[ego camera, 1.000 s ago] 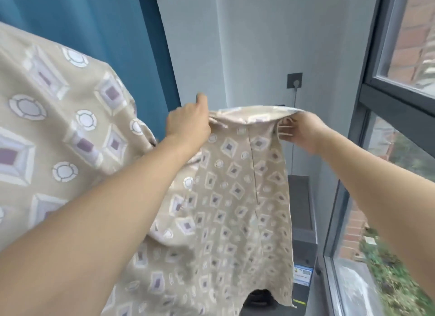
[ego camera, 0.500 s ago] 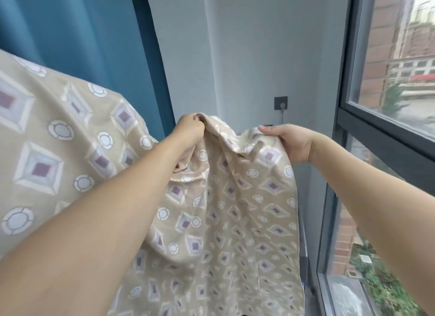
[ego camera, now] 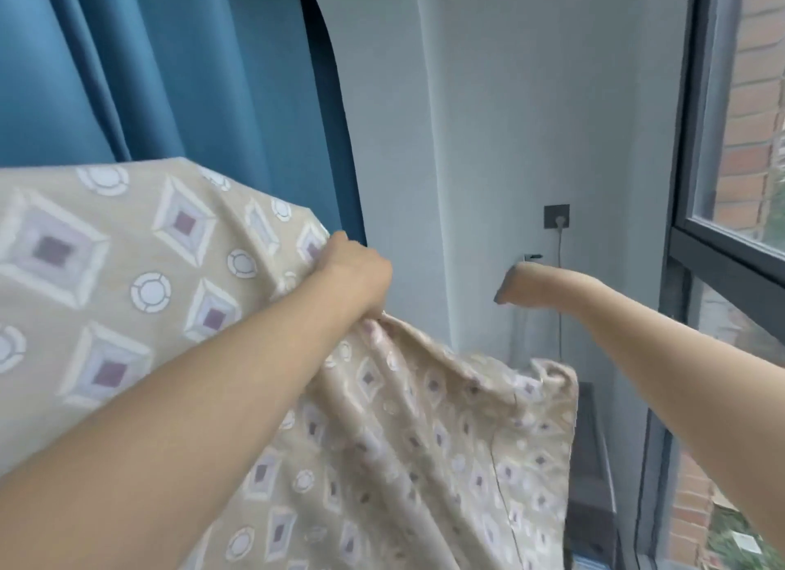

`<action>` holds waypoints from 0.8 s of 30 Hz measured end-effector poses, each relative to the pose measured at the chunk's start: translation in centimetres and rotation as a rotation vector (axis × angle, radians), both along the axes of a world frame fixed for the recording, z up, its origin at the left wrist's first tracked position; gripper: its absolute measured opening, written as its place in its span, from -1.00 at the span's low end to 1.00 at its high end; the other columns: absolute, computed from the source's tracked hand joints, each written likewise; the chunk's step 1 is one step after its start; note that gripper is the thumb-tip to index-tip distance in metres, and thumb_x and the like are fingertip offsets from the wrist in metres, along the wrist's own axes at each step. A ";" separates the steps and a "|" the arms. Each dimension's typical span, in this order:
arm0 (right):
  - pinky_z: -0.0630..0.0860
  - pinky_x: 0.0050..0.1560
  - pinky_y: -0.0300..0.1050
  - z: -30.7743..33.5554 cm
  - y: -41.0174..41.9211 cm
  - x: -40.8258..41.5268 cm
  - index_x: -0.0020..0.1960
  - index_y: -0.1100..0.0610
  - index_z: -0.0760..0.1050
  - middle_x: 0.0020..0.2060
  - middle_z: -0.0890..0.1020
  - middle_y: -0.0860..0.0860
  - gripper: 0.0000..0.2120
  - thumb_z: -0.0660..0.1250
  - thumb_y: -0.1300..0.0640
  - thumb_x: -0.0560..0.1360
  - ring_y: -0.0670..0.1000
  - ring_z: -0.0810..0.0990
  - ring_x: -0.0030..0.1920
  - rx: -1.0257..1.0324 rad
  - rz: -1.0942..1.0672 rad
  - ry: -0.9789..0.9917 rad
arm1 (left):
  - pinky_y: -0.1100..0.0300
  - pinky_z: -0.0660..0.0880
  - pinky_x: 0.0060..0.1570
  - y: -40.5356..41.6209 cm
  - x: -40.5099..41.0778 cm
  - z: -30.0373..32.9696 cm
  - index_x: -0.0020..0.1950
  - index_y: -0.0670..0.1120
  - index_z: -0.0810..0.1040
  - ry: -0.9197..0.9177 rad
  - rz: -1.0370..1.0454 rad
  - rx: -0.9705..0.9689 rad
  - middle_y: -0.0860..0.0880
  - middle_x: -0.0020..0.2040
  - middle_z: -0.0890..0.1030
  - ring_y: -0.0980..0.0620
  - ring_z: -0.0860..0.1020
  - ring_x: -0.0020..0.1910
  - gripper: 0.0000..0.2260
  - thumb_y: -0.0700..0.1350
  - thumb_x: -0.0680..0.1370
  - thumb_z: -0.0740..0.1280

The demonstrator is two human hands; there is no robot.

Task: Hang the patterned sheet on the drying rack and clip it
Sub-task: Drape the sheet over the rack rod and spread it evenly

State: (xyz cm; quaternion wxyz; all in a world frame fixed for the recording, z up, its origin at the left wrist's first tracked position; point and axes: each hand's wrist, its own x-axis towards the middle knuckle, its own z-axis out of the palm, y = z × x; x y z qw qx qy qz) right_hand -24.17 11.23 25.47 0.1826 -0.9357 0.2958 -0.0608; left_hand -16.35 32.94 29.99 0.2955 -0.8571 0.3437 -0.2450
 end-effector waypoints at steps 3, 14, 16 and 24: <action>0.50 0.09 -0.07 2.2 5.4 2.5 0.24 0.11 0.52 0.15 0.61 0.04 -0.73 0.22 0.11 0.59 0.06 0.60 0.15 0.204 0.268 -0.154 | 0.02 0.28 0.11 3.0 -0.5 2.9 0.04 0.04 0.49 -0.149 -0.046 -0.027 -0.03 0.11 0.55 -0.06 0.45 0.13 -0.87 -0.04 0.53 0.22; 0.50 0.00 -0.11 5.6 16.1 7.2 0.09 0.02 0.55 -0.12 0.61 -0.06 -0.82 0.22 0.00 0.61 -0.04 0.57 -0.11 0.489 0.660 -0.506 | 0.14 0.23 -0.22 12.6 -4.5 9.7 -0.07 -0.09 0.32 -0.216 0.206 -0.551 -0.02 -0.24 0.39 -0.08 0.40 -0.17 -0.97 -0.15 0.51 0.16; 0.50 0.07 -0.07 5.2 15.8 7.7 0.16 -0.01 0.53 -0.09 0.61 -0.07 -0.80 0.21 -0.01 0.61 -0.05 0.56 -0.08 0.576 0.675 -0.487 | 0.16 0.23 -0.28 14.1 -5.1 10.3 -0.10 -0.10 0.34 -0.162 0.206 -0.671 -0.03 -0.27 0.34 -0.09 0.40 -0.16 -0.95 -0.13 0.51 0.15; 0.55 -0.04 -0.13 7.4 16.3 8.4 -0.16 0.13 0.54 -0.20 0.60 0.04 -0.80 0.25 0.12 0.61 0.03 0.55 -0.18 0.680 0.549 -0.673 | 0.13 0.27 -0.31 15.9 -6.3 11.5 -0.33 -0.11 0.30 0.061 0.124 -0.866 -0.06 -0.26 0.40 -0.11 0.37 -0.15 -0.85 -0.30 0.40 0.16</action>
